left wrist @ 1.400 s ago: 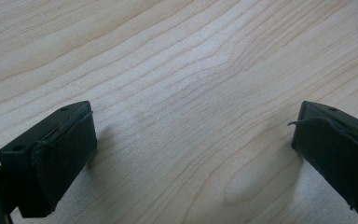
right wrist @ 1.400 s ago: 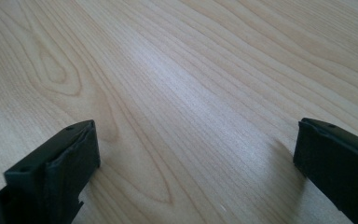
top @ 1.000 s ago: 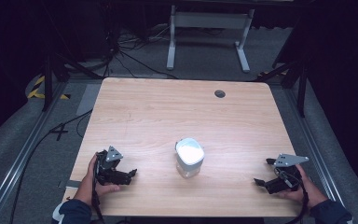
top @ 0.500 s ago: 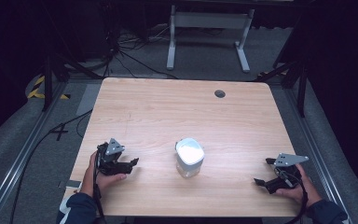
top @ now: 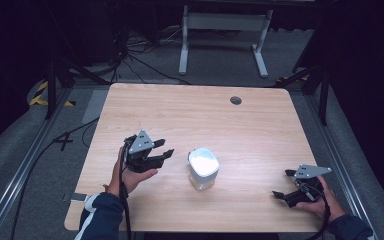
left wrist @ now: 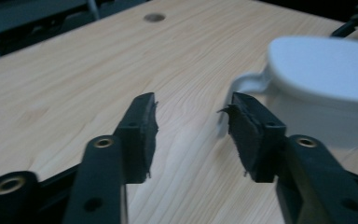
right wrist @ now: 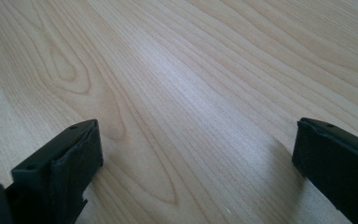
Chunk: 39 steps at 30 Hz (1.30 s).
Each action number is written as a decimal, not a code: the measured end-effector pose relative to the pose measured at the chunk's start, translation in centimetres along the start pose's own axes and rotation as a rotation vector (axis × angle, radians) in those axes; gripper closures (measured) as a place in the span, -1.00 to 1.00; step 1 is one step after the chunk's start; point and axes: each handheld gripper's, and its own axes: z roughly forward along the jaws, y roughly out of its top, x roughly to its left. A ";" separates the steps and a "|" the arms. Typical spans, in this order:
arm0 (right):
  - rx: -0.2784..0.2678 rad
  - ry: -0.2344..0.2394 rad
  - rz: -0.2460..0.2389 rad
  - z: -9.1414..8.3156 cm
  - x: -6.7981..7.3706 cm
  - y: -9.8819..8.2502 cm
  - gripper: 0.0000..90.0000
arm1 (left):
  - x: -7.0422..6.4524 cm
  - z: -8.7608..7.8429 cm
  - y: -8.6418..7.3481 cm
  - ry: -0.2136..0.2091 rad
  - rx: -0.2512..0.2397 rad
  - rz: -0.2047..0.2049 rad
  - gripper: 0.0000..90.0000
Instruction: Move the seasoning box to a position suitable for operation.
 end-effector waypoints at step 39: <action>-0.155 0.078 -0.046 -1.0 1.6 5.2 0.86 | -2.4 4.7 3.1 -0.141 0.034 0.149 1.00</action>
